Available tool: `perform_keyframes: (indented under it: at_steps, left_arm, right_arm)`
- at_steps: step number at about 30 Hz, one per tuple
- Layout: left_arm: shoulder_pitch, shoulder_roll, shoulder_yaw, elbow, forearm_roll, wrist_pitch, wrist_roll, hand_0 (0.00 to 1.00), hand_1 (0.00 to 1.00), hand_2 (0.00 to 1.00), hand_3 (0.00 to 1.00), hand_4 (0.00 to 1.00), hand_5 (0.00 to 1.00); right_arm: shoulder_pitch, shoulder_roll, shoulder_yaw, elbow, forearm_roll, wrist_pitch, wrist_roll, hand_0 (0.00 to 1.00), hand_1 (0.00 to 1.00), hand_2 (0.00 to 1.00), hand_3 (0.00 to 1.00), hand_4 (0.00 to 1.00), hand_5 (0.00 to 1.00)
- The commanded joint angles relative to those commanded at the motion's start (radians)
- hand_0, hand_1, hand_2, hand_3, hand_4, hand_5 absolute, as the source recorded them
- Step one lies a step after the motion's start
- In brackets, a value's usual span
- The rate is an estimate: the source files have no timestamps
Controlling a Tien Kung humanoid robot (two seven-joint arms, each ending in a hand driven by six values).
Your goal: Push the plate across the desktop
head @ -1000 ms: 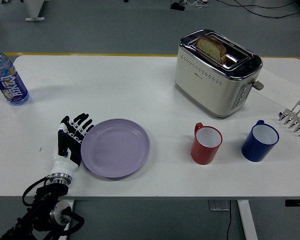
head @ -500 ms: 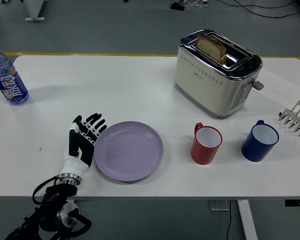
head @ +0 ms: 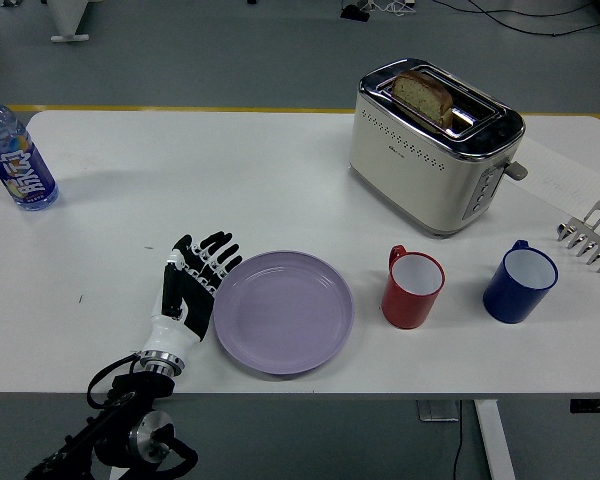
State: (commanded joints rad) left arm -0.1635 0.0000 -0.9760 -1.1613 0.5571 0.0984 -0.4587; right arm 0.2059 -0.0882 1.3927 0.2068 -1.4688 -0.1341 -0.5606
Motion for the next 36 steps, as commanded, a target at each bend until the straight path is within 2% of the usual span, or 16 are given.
perform_keyframes:
  at_steps: [11,17,23,27,31,32,33,36]
  left_arm:
    - [-0.008,0.0,0.062,-0.006,-0.023,0.0,-0.001,0.748,0.769,0.773,0.605,0.51,0.998]
    - [-0.007,0.0,0.041,-0.008,-0.02,0.003,-0.003,0.748,0.769,0.772,0.604,0.508,0.998]
    - [-0.005,0.0,-0.01,-0.013,-0.009,0.009,-0.005,0.746,0.768,0.771,0.605,0.508,0.998]
    - [-0.004,0.0,-0.067,-0.021,0.015,0.024,0.0,0.745,0.767,0.77,0.604,0.508,0.998]
    - [0.002,0.0,-0.135,-0.025,0.08,0.065,0.027,0.745,0.767,0.77,0.604,0.508,0.998]
    - [0.004,0.0,-0.162,-0.025,0.105,0.079,0.044,0.745,0.767,0.77,0.604,0.508,0.998]
    - [0.007,0.0,-0.186,-0.025,0.126,0.084,0.061,0.713,0.724,0.718,0.591,0.508,0.998]
    - [0.012,0.007,-0.246,-0.03,0.183,0.088,0.125,0.713,0.724,0.718,0.591,0.508,0.998]
  right_arm:
    - [0.0,-0.001,-0.003,0.0,0.003,0.0,0.001,0.567,0.555,0.693,0.612,0.337,0.315]
    - [0.0,-0.001,-0.007,0.0,0.007,0.0,0.002,0.567,0.555,0.693,0.611,0.337,0.315]
    - [0.0,-0.001,-0.011,0.0,0.011,0.0,0.0,0.567,0.555,0.693,0.611,0.338,0.316]
    - [-0.003,-0.002,-0.014,0.001,0.015,0.0,-0.002,0.566,0.555,0.692,0.611,0.337,0.316]
    - [-0.007,-0.002,-0.016,0.002,0.017,0.0,-0.003,0.566,0.555,0.692,0.611,0.337,0.316]
    - [-0.008,-0.002,-0.016,0.002,0.018,-0.001,-0.003,0.566,0.555,0.692,0.611,0.337,0.316]
    - [-0.009,-0.001,-0.016,0.002,0.018,-0.001,-0.003,0.566,0.555,0.692,0.611,0.337,0.316]
    - [-0.011,-0.001,-0.017,0.002,0.02,-0.001,-0.003,0.566,0.555,0.692,0.611,0.337,0.316]
